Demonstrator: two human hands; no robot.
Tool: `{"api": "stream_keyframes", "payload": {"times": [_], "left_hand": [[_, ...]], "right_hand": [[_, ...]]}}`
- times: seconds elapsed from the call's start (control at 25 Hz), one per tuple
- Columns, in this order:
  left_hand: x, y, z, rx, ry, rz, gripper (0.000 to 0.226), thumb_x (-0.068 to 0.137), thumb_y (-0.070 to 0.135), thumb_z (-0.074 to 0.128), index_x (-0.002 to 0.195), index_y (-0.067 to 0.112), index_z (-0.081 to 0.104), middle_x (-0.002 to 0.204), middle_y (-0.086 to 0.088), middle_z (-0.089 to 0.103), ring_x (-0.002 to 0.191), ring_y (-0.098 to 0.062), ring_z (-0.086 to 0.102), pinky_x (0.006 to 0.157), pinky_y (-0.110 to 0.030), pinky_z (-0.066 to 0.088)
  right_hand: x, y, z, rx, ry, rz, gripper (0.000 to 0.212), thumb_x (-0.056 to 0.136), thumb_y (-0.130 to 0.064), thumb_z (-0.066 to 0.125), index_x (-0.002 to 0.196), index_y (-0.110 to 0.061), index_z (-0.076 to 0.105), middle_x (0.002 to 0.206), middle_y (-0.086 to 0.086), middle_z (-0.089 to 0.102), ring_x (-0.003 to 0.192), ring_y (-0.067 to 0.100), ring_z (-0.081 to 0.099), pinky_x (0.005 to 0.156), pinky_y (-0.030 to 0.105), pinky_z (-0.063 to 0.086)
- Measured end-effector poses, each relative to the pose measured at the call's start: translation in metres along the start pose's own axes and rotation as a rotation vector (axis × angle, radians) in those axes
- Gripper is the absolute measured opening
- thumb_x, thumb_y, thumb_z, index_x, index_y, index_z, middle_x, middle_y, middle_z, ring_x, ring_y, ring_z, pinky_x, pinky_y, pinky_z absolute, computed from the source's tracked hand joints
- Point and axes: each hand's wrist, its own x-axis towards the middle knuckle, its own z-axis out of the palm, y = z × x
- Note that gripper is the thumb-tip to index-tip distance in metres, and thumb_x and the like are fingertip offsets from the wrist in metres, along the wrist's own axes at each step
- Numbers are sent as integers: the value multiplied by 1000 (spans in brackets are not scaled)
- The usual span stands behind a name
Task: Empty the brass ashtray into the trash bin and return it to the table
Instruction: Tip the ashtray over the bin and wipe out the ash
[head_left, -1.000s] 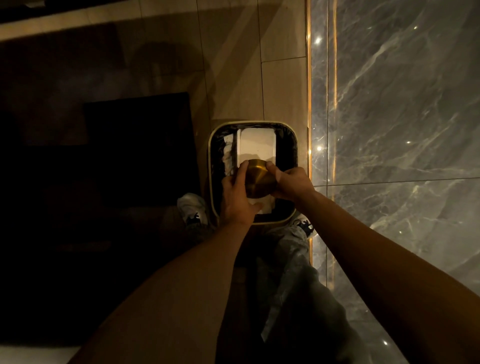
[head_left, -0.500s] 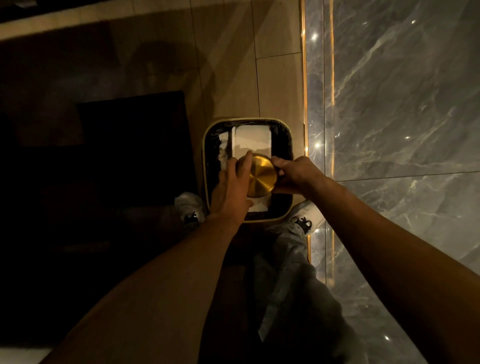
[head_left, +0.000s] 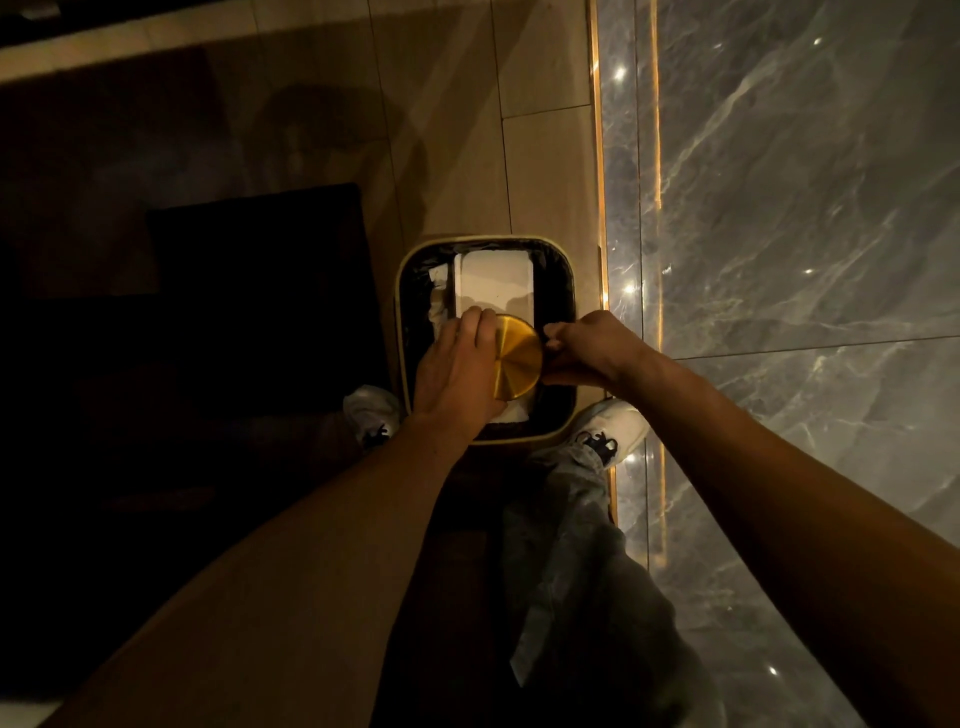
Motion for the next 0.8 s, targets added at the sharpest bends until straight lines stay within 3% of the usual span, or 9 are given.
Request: {"api": "stream_keyframes", "payload": {"times": [0.12, 0.2, 0.32, 0.4, 0.48, 0.56, 0.72, 0.8], "left_hand": [[1, -1, 2, -103, -12, -67, 105, 65, 36, 86, 147, 13, 24, 150, -8, 30, 138, -28, 32, 98, -39, 45], [2, -1, 1, -161, -7, -113, 106, 64, 35, 87, 147, 13, 24, 148, -8, 31, 137, -29, 33, 95, -39, 46], [4, -2, -1, -216, -31, -106, 116, 65, 34, 87, 152, 14, 15, 150, -9, 26, 139, -30, 31, 97, -42, 46], [5, -3, -2, -237, -54, -88, 115, 64, 35, 87, 152, 15, 16, 150, -9, 25, 138, -30, 32, 99, -43, 46], [5, -4, -3, -247, -55, -74, 109, 61, 36, 88, 148, 15, 25, 148, -8, 27, 135, -29, 36, 99, -42, 47], [6, -5, -5, -287, -52, -61, 107, 60, 36, 89, 146, 14, 29, 149, -7, 29, 135, -28, 38, 101, -43, 46], [8, -4, -9, -331, -64, -47, 110, 61, 33, 90, 148, 13, 27, 153, -6, 32, 136, -27, 39, 106, -40, 41], [9, -3, -10, -344, -65, -79, 112, 61, 35, 90, 150, 13, 25, 153, -6, 33, 137, -26, 38, 106, -37, 38]], "right_hand": [[-8, 11, 1, -17, -48, -144, 18, 98, -13, 51, 98, -4, 66, 110, 23, 68, 98, 28, 69, 82, 32, 59], [-14, 23, 2, -129, -18, -306, 21, 98, -10, 49, 111, -7, 66, 114, 16, 68, 103, 23, 67, 91, 35, 56], [-17, 40, -4, -692, 67, -708, 47, 92, -2, 51, 138, -11, 49, 141, 11, 53, 125, 22, 52, 103, 26, 39], [-10, 50, -7, -1043, 47, -927, 70, 84, -2, 54, 149, -10, 32, 156, 13, 32, 144, 29, 31, 114, 32, 30], [-4, 53, -8, -1212, 61, -1015, 80, 81, -4, 53, 153, -9, 19, 162, 14, 18, 150, 27, 9, 121, 38, 12], [-1, 52, -10, -1328, 105, -1058, 82, 81, -6, 51, 154, -8, 13, 162, 15, 12, 149, 25, 0, 120, 40, 3], [8, 60, -13, -1670, 80, -1157, 82, 82, -19, 51, 153, -4, 14, 160, 20, 15, 148, 33, 10, 119, 44, 9], [9, 61, -12, -1649, 103, -1161, 75, 85, -18, 44, 153, -3, 15, 160, 21, 16, 148, 33, 10, 119, 45, 11]]}}
